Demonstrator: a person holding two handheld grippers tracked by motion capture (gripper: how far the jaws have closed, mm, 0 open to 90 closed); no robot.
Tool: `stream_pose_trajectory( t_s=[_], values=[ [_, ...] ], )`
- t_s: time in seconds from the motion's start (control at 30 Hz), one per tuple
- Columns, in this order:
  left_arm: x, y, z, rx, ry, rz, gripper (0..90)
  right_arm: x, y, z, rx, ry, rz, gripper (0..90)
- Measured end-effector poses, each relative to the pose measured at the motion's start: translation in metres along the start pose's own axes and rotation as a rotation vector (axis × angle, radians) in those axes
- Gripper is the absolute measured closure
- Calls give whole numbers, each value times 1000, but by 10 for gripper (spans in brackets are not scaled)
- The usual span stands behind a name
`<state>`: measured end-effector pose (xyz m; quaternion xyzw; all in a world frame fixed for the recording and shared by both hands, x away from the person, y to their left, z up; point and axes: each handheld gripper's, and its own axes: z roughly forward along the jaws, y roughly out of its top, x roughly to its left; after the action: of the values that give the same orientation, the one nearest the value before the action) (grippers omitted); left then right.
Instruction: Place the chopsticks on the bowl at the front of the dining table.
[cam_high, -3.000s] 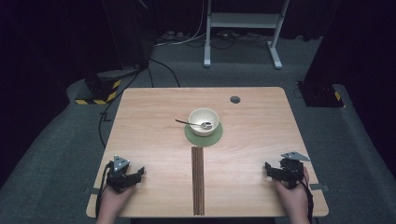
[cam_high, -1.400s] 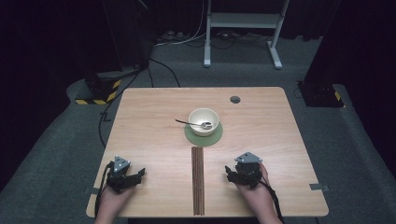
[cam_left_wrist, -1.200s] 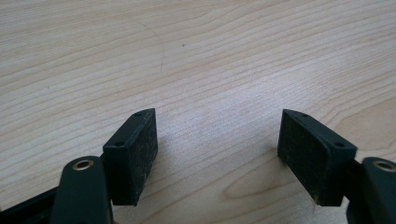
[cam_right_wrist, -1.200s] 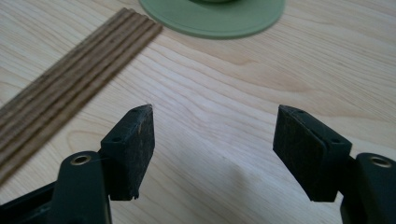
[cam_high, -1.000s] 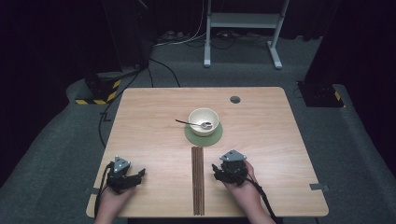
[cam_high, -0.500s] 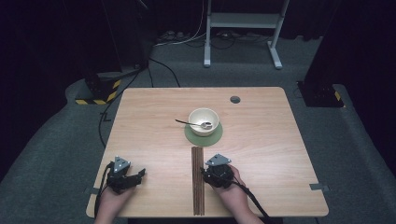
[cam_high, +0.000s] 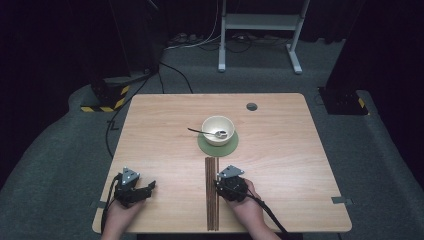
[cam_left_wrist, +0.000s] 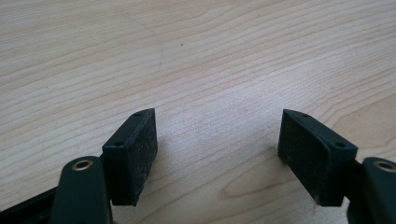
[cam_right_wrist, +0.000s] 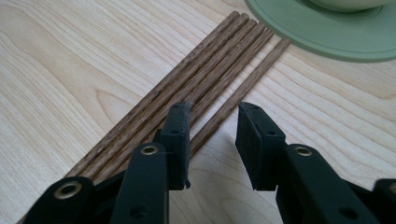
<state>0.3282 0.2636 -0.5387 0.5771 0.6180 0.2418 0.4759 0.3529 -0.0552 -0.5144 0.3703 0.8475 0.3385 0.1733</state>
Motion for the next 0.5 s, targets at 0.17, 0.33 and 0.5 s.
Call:
stream_pose_trajectory(
  t_s=[0.17, 0.33, 0.5],
  values=[
    [0, 0, 0, 2, -2, 4, 285, -5, -4, -3, 11, -12, 0, 680],
    [0, 0, 0, 4, -1, 6, 285, -19, -9, -8, 17, -24, 23, 714],
    [0, 0, 0, 1, 0, 4, 285, -32, -14, -14, 26, -33, 66, 732]
  ],
)
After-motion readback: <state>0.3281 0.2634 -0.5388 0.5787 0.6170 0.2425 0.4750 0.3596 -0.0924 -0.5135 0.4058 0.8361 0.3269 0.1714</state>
